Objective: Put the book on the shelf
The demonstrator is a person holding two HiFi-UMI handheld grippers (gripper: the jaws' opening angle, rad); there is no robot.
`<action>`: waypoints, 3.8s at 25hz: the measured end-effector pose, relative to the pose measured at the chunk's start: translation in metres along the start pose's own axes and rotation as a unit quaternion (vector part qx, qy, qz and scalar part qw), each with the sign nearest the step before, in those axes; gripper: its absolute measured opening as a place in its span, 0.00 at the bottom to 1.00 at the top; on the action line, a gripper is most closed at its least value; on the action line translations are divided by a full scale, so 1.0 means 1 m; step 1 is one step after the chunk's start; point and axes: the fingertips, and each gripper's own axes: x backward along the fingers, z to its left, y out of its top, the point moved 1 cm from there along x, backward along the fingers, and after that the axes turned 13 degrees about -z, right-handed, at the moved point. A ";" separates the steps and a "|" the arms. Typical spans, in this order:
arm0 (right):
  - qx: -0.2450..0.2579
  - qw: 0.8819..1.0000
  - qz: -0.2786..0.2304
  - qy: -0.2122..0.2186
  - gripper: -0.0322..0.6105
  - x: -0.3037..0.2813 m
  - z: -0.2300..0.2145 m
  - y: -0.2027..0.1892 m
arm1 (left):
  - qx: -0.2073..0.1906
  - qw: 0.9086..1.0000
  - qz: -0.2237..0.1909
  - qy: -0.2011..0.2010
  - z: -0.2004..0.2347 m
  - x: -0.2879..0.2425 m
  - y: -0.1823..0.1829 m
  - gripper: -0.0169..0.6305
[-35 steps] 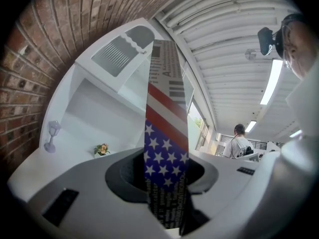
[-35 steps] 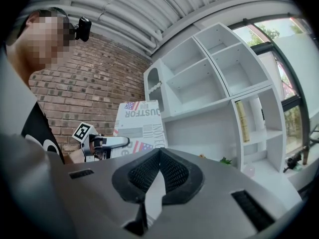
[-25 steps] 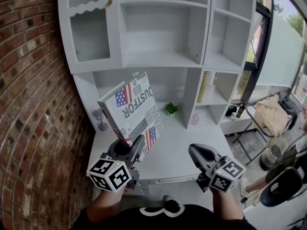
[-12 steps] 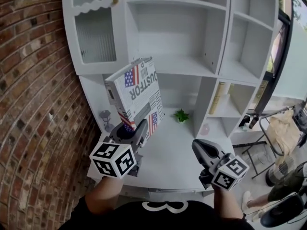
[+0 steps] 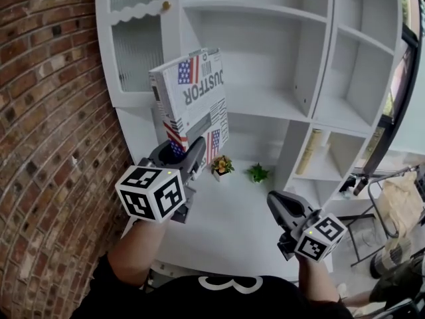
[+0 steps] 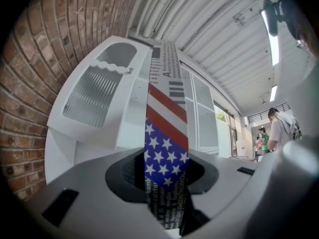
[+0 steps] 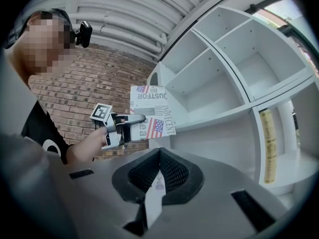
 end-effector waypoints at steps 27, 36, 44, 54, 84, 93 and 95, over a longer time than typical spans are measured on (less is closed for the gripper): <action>-0.020 0.998 0.023 0.050 0.07 0.010 -0.073 -0.023 | -0.088 0.994 0.000 0.073 0.030 -0.135 0.035 0.26; -0.028 0.999 0.030 0.033 0.07 0.014 -0.098 -0.035 | -0.100 0.991 0.027 0.087 0.052 -0.180 0.010 0.26; -0.033 0.999 0.039 0.009 0.07 0.024 -0.119 -0.044 | -0.105 0.989 0.039 0.095 0.065 -0.208 0.002 0.26; -0.030 0.998 0.046 0.005 0.07 0.035 -0.129 -0.045 | -0.086 0.987 0.080 0.111 0.081 -0.232 -0.010 0.27; -0.038 0.999 0.028 0.019 0.07 0.028 -0.067 -0.036 | -0.105 0.992 0.046 0.051 0.050 -0.183 0.010 0.63; -0.055 0.998 0.006 0.030 0.07 0.001 -0.025 -0.028 | -0.077 0.994 0.068 -0.048 -0.005 -0.087 -0.002 0.36; -0.055 0.998 -0.001 0.030 0.07 -0.002 -0.019 -0.026 | -0.050 0.994 0.068 -0.075 -0.020 -0.063 -0.008 0.32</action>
